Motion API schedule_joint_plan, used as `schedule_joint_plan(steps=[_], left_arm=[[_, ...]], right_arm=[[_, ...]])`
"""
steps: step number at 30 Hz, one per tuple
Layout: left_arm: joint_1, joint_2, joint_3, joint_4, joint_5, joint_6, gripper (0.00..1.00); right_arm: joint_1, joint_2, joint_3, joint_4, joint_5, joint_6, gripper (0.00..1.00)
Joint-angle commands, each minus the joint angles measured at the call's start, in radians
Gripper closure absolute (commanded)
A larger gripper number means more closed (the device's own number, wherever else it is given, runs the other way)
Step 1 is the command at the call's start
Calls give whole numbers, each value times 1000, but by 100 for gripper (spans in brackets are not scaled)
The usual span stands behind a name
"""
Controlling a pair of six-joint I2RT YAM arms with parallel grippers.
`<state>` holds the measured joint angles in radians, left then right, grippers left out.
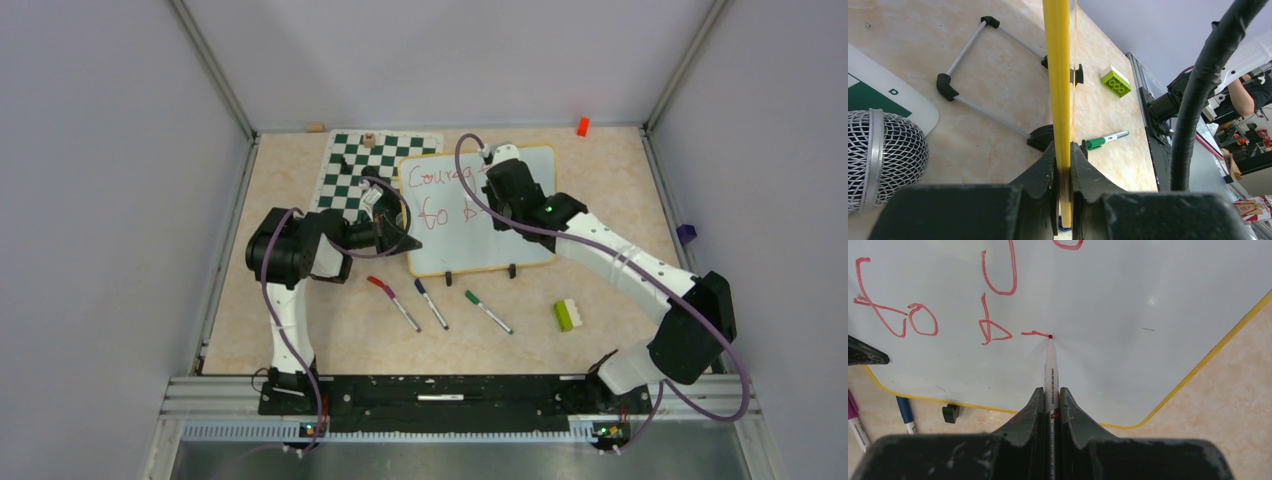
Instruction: Write a sentence on the whiteboard
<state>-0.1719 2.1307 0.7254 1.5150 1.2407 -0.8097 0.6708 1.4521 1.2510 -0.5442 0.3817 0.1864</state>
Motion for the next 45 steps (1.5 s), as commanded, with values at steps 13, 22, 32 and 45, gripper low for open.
schedule_joint_plan(steps=[13, 22, 32, 45], left_arm=[[3, -25, -2, 103, 22, 56, 100], [3, -25, 0, 104, 22, 56, 100], [3, -26, -1, 103, 23, 56, 100], [3, -26, -3, 104, 23, 56, 100]], right_arm=[[-25, 48, 88, 47, -16, -3, 100], [-25, 63, 87, 51, -82, 5, 100], [-25, 33, 19, 27, -121, 7, 100], [-25, -23, -25, -12, 6, 18, 100]])
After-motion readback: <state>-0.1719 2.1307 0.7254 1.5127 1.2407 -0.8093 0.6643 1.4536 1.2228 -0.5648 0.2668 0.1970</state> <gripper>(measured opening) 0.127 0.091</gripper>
